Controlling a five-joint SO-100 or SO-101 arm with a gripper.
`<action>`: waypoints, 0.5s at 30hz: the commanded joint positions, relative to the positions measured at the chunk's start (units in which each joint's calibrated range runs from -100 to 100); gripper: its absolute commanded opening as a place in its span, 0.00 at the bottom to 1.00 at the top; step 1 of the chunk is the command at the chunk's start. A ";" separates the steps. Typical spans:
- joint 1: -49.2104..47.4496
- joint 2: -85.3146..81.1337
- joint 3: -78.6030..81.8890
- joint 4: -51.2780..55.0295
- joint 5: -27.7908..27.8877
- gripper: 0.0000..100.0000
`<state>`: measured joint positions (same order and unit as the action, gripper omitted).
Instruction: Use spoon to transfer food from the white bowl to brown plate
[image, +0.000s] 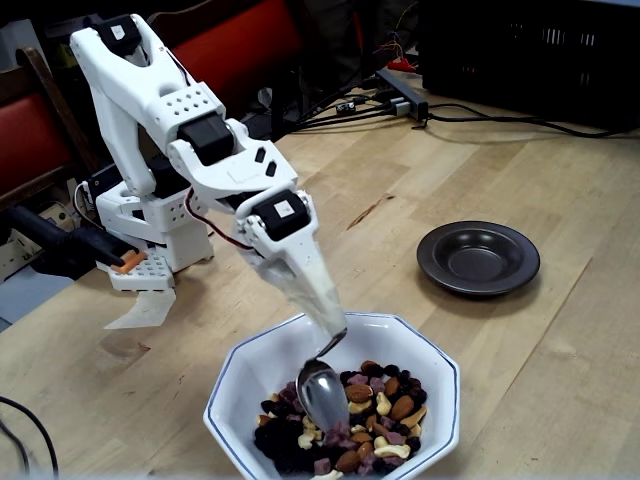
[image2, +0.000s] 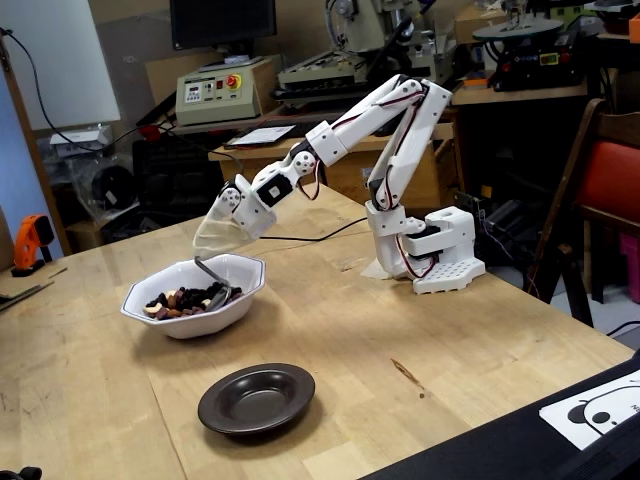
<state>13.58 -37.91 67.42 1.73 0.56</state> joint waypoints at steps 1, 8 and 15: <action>-0.47 2.01 -2.03 -6.23 -0.10 0.03; -0.39 4.67 -2.03 -13.82 -0.10 0.03; -0.39 4.75 -1.50 -18.33 -0.15 0.03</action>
<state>13.58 -32.85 67.51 -13.77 0.42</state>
